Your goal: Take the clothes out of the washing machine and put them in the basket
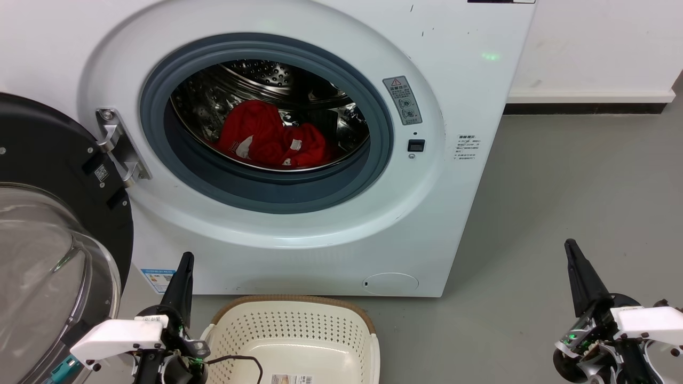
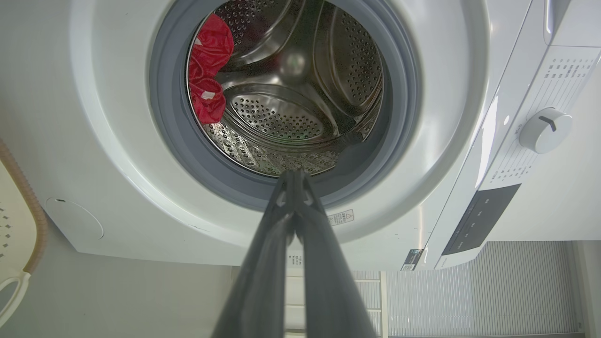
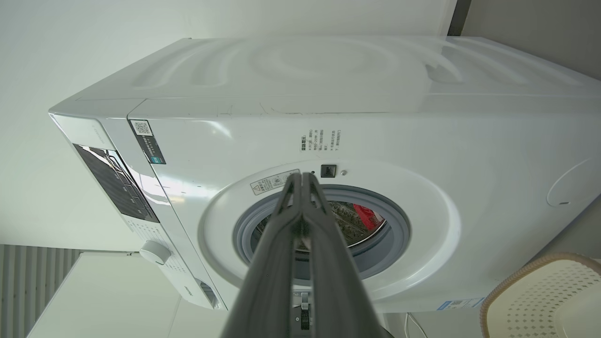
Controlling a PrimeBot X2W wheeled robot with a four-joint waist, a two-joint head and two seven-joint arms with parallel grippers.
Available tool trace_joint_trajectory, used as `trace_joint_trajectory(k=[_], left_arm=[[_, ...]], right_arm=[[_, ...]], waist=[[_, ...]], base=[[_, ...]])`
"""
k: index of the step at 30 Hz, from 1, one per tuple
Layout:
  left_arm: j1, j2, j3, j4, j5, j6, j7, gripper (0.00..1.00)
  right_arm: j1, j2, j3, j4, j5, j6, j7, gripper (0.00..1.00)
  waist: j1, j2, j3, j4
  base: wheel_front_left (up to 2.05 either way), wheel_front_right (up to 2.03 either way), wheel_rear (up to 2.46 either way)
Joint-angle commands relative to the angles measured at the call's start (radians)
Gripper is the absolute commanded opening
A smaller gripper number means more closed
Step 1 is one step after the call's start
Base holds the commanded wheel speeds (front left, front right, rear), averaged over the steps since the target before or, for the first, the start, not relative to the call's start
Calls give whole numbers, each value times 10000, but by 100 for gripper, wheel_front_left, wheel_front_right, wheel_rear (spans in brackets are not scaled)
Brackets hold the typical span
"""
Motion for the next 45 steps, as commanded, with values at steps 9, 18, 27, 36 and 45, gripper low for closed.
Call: trace_joint_trajectory(k=[9,18,27,36,45], left_arm=[[-67,-22,18,2,6,-24,11,0],[-67,-22,17,1,6,-24,11,0],[0,0,0,0,0,0,0,100],[370,-31,-116,176,210,4,-262,100],[461,-28,-152,-274,1856,240,-701,100]], right_arm=[[-129,42,8,10,-43,-3,0,0],[-129,42,8,10,-43,-3,0,0],[0,0,0,0,0,0,0,100],[353,5,74,357,-151,-2,-259,100],[469,8,31,-63,-1846,-2,-696,100]], waist=[[0,0,0,0],[0,0,0,0],[0,0,0,0],[0,0,4,-2],[0,0,23,-11]], base=[[0,0,0],[0,0,0],[0,0,0],[0,0,0],[0,0,0]])
